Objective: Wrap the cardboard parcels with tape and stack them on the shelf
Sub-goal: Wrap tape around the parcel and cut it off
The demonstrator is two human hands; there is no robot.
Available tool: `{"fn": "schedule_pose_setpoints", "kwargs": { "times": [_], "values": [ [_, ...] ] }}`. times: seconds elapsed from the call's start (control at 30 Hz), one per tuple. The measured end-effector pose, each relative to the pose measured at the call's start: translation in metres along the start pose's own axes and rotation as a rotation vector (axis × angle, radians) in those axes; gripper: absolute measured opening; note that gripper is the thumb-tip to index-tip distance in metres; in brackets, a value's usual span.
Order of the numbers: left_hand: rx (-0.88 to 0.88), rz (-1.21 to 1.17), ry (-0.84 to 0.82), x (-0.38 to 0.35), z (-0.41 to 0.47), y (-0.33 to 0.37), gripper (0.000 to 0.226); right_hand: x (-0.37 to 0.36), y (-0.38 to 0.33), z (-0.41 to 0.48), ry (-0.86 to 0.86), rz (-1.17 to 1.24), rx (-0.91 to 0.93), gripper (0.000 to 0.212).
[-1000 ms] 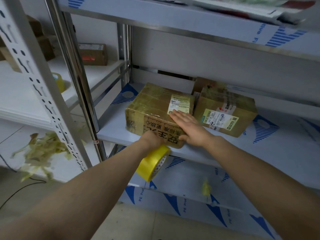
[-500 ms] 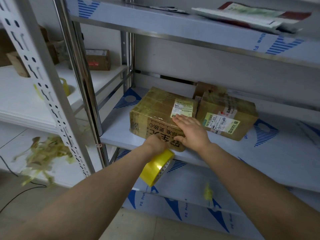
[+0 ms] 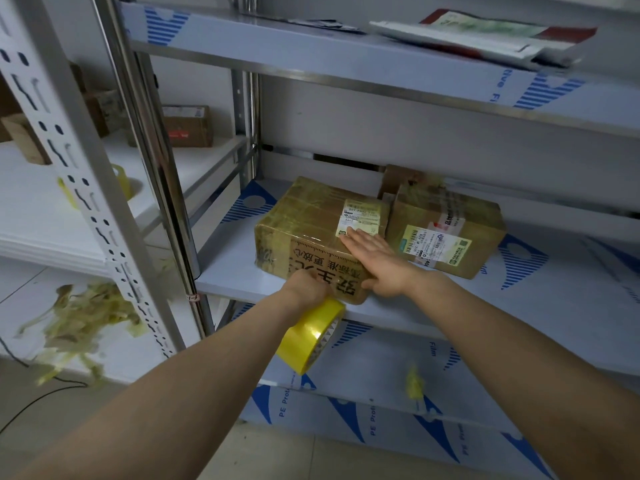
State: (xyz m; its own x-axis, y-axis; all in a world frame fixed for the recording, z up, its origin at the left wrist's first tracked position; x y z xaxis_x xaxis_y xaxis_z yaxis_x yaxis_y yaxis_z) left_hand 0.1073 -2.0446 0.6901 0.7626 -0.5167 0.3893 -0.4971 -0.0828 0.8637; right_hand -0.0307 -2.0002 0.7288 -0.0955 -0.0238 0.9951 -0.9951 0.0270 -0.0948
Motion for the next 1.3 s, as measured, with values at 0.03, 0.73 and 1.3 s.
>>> {"fn": "schedule_pose_setpoints", "kwargs": {
  "times": [0.03, 0.73, 1.3],
  "values": [
    [0.005, -0.007, 0.0, 0.0, 0.0, 0.0, 0.023, 0.0, 0.0, 0.0, 0.007, -0.014, 0.0, 0.1],
    [-0.113, -0.128, -0.228, -0.051, -0.035, 0.033, 0.009, -0.024, 0.001, -0.12, 0.505, 1.201, -0.818, 0.019],
    [-0.245, -0.152, -0.529, -0.13, -0.051, 0.099, 0.021, 0.05, 0.024, -0.172, 0.752, 0.139, -0.988, 0.028]
  ]
}}
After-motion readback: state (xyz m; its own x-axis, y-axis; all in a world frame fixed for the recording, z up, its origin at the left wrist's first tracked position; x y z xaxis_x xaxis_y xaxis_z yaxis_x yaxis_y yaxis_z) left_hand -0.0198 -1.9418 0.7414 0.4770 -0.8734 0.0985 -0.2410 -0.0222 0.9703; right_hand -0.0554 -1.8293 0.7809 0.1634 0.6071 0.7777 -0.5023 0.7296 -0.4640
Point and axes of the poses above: each hand's wrist, its own z-axis towards the middle knuckle, its own x-axis out of the back of the hand, y = z × x, the point moved 6 cm from there along z, towards the middle knuckle, and after that the axes turned 6 degrees about y, right-handed, at the moved point
